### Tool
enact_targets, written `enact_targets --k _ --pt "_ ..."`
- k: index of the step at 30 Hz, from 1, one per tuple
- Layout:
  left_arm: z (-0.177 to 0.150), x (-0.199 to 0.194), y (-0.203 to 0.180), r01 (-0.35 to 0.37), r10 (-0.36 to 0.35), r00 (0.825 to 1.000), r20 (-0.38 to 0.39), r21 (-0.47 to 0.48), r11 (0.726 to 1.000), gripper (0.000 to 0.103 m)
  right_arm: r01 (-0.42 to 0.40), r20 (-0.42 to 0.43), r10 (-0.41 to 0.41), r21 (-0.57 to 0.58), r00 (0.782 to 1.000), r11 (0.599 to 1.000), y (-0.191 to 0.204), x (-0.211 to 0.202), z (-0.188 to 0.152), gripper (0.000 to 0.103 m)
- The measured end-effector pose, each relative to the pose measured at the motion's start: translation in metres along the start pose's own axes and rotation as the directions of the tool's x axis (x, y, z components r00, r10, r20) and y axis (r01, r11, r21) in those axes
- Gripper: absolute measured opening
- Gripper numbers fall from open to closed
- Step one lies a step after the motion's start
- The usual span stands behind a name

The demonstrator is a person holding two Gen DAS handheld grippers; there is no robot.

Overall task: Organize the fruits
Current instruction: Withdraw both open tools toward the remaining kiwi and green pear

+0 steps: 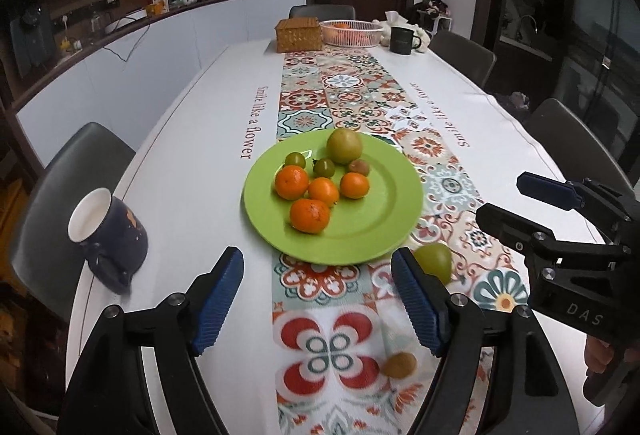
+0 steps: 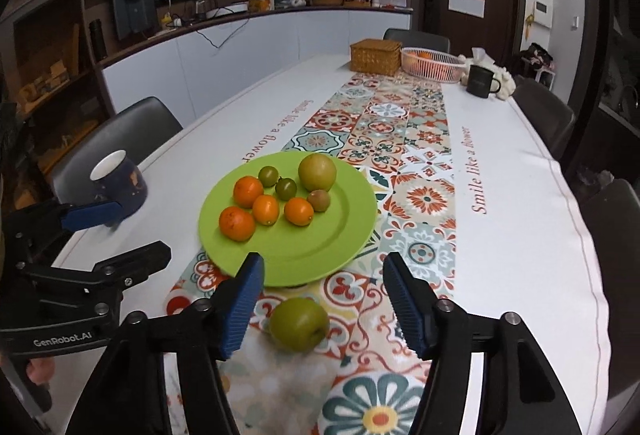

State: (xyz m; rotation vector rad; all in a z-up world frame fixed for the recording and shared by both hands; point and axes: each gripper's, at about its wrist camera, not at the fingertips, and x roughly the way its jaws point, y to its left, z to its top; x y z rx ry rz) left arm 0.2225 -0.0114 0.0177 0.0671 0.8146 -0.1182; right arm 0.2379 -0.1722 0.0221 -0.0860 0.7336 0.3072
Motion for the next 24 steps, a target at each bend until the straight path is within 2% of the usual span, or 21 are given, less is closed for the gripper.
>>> enact_targets --k 9,24 --pt "-0.025 -0.016 -0.016 0.02 -0.02 1.0 -0.024 0.006 1.0 0.076 0.006 -0.012 -0.006 0.019 1.0 1.0 0.002 -0.026 -0.027 0.063" --pt "-0.075 -0.001 -0.037 0.082 -0.077 0.991 -0.108 0.047 0.996 0.076 0.05 -0.102 -0.047 0.029 0.994 0.998 0.001 -0.031 -0.076 0.063"
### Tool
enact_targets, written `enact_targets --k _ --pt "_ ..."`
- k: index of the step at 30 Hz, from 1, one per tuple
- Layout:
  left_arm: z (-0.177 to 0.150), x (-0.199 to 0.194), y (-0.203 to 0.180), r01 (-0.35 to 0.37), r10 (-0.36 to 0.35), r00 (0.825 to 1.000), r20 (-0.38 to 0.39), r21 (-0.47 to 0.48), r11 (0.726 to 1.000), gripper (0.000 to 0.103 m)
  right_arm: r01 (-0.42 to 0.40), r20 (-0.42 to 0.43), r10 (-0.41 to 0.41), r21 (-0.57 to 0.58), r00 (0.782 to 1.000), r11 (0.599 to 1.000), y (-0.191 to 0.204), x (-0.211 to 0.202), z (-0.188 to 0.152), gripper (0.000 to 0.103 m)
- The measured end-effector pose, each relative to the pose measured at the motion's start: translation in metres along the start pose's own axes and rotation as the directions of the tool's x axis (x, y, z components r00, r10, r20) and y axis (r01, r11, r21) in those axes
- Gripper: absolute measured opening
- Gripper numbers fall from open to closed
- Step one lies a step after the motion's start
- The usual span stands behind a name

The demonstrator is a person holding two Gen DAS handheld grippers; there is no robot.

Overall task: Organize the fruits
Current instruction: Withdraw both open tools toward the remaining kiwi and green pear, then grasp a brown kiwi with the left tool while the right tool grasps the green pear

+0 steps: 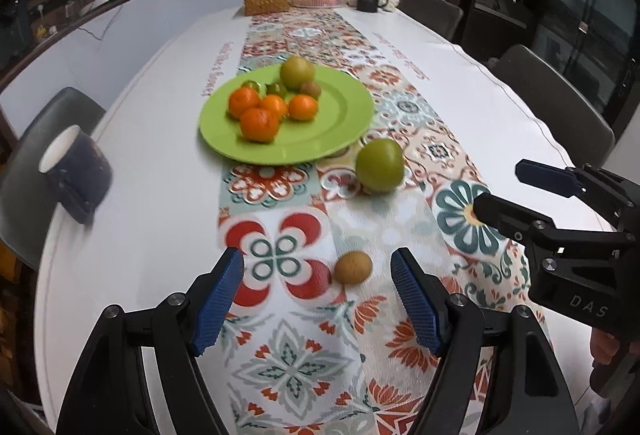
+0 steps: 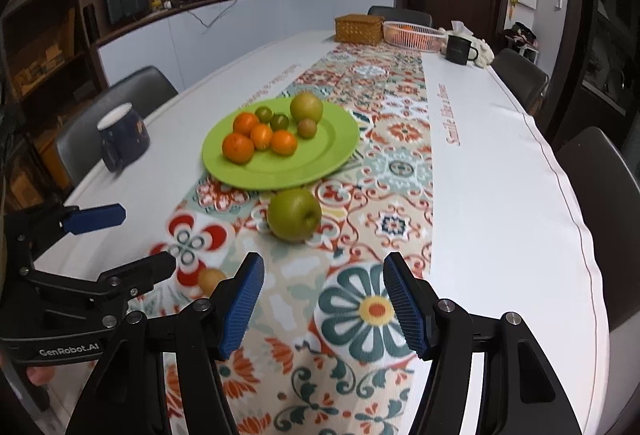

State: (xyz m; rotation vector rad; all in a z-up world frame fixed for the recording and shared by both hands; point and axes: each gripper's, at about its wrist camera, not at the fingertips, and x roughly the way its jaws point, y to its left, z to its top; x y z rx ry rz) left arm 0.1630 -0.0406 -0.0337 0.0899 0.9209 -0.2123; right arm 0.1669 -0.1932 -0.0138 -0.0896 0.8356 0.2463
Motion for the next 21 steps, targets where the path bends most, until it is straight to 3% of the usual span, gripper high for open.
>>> enact_targets --k 6,10,21 --pt "-0.011 0.018 0.0 0.052 -0.052 0.998 -0.03 -0.005 0.999 0.074 0.001 -0.053 0.0 0.029 0.999 1.0 0.0 0.011 -0.016 0.063" --pt "-0.016 0.033 -0.001 0.094 -0.095 0.993 -0.063 -0.024 0.995 0.064 0.002 -0.092 0.003 0.054 0.996 0.999 0.0 0.021 -0.026 0.063" --pt "-0.014 0.057 -0.008 0.117 -0.119 0.989 -0.087 -0.027 0.993 0.04 0.004 -0.141 0.008 0.085 0.99 0.996 -0.003 0.038 -0.035 0.063"
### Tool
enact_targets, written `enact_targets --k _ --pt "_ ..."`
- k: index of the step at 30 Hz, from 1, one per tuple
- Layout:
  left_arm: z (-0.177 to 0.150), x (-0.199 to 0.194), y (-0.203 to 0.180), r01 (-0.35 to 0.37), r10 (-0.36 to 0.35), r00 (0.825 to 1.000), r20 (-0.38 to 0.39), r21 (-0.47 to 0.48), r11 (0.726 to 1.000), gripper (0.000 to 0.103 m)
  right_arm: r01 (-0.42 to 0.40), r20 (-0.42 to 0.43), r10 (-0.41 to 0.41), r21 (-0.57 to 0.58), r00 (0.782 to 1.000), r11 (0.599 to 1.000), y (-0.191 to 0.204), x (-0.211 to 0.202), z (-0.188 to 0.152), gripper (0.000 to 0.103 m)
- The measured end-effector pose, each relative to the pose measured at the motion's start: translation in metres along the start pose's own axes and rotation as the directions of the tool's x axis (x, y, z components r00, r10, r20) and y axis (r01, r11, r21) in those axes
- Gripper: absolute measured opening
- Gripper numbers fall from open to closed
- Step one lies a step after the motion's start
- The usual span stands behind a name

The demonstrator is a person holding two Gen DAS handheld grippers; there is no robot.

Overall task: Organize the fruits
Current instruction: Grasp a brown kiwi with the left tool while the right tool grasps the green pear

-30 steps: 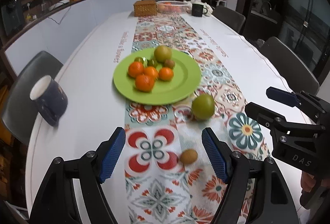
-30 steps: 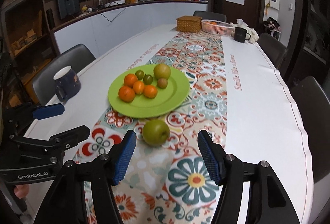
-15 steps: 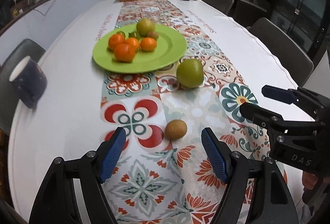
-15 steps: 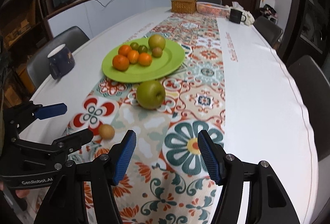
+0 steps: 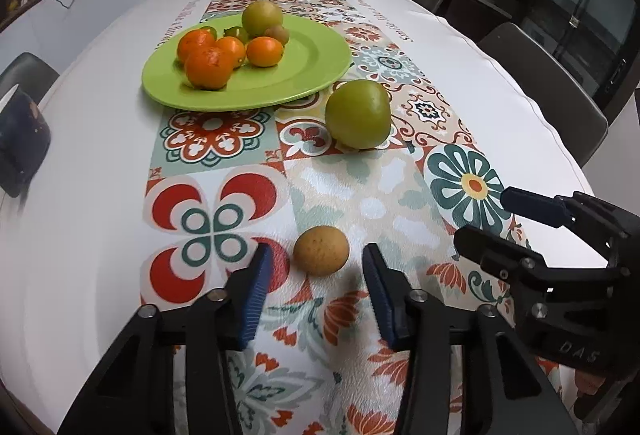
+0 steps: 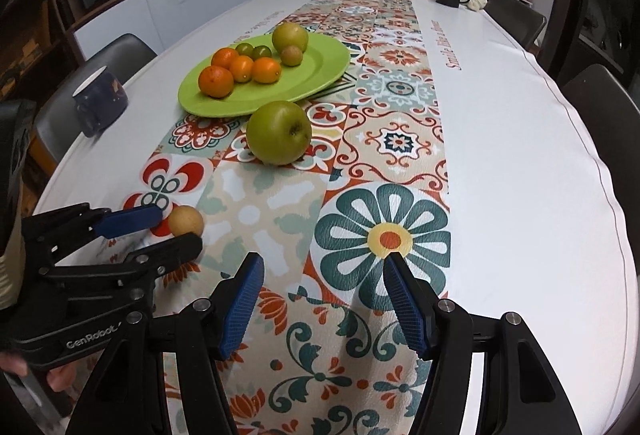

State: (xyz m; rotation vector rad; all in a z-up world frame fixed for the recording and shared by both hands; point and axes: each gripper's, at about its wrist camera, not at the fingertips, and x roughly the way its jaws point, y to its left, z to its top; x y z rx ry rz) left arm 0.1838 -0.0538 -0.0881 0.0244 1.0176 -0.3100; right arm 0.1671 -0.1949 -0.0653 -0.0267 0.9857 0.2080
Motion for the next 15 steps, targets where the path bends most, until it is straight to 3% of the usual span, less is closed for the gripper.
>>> enact_targets --k 2,15 --pt "0.001 0.002 -0.002 0.012 -0.012 1.0 0.0 0.005 1.0 0.03 -0.002 -0.005 0.002 0.002 1.0 1.0 0.0 0.002 0.0 0.063" --pt "0.012 -0.007 0.0 -0.014 0.013 0.999 0.035 0.017 1.0 0.029 -0.026 0.014 0.026 -0.007 1.0 1.0 0.003 0.004 0.012 0.063"
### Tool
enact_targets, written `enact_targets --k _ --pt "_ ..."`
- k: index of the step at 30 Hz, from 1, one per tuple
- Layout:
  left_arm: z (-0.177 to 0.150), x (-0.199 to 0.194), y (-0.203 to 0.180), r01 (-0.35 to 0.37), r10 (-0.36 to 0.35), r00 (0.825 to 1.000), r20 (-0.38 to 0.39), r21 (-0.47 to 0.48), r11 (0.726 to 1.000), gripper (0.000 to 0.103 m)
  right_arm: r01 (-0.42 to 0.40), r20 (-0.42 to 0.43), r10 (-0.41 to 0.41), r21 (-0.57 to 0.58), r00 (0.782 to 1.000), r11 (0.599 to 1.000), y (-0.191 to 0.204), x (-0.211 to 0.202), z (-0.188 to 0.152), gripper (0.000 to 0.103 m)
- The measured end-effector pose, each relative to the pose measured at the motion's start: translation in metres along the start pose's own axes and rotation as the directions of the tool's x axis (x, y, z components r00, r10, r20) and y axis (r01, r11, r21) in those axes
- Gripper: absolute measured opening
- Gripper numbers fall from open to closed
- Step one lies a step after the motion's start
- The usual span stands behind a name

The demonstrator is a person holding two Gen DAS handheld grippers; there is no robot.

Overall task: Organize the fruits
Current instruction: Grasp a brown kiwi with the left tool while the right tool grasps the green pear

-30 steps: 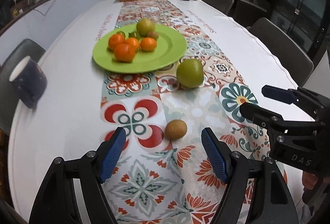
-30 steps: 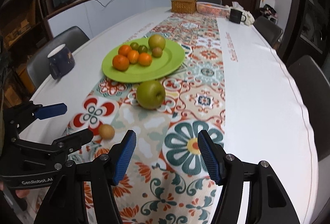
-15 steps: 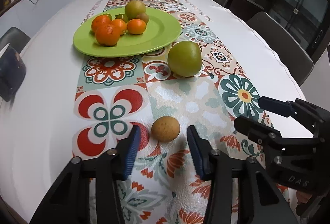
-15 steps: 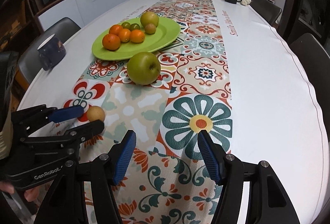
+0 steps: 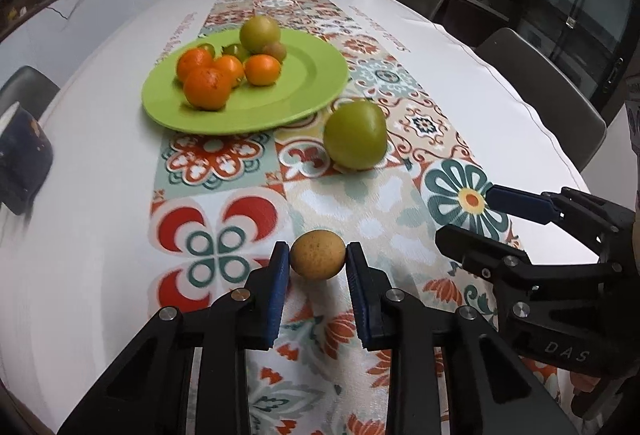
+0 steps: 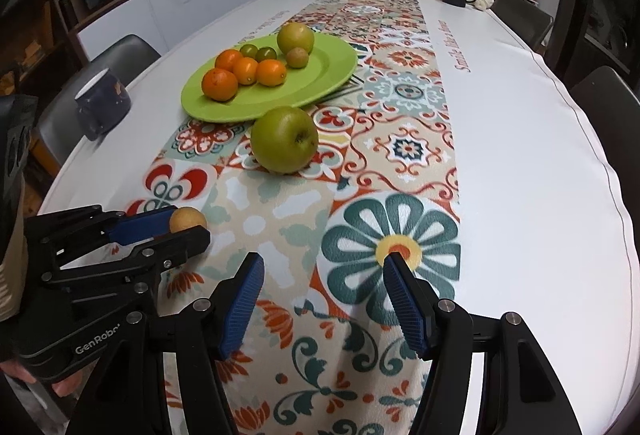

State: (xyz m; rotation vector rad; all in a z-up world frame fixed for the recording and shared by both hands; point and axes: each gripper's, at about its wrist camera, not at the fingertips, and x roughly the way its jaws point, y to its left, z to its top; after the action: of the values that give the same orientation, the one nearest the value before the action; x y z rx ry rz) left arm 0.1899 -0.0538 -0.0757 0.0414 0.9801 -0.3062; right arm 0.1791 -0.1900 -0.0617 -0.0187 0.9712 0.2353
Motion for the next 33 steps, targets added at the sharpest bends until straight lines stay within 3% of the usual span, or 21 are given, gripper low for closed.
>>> enact_targets --k 6,10,26,29,31,33 --pt "0.012 -0.008 0.012 -0.036 0.037 0.999 0.031 -0.016 0.999 0.029 -0.039 0.02 0.04 -0.031 0.999 0.999 0.007 0.005 0.018 0.063" --pt "0.019 -0.011 0.021 -0.062 0.064 0.997 0.048 -0.035 0.997 0.029 -0.069 0.033 0.071 -0.042 0.997 0.997 0.009 0.01 0.034 0.076" --pt "0.036 0.003 0.047 -0.096 0.1 0.994 0.043 -0.074 0.993 0.029 -0.078 -0.038 0.075 -0.092 0.996 0.993 0.019 0.059 0.076 0.076" --pt "0.037 0.006 0.048 -0.099 0.102 0.994 0.039 -0.075 0.992 0.029 -0.074 -0.053 0.069 -0.095 0.996 0.993 0.019 0.065 0.077 0.068" --pt "0.038 0.008 0.048 -0.098 0.101 0.994 0.036 -0.073 0.992 0.029 -0.102 -0.067 0.096 -0.085 0.993 0.991 0.018 0.069 0.076 0.056" --pt "0.038 0.008 0.048 -0.098 0.101 0.994 0.037 -0.074 0.992 0.029 -0.11 -0.068 0.105 -0.08 0.992 0.991 0.019 0.07 0.076 0.052"
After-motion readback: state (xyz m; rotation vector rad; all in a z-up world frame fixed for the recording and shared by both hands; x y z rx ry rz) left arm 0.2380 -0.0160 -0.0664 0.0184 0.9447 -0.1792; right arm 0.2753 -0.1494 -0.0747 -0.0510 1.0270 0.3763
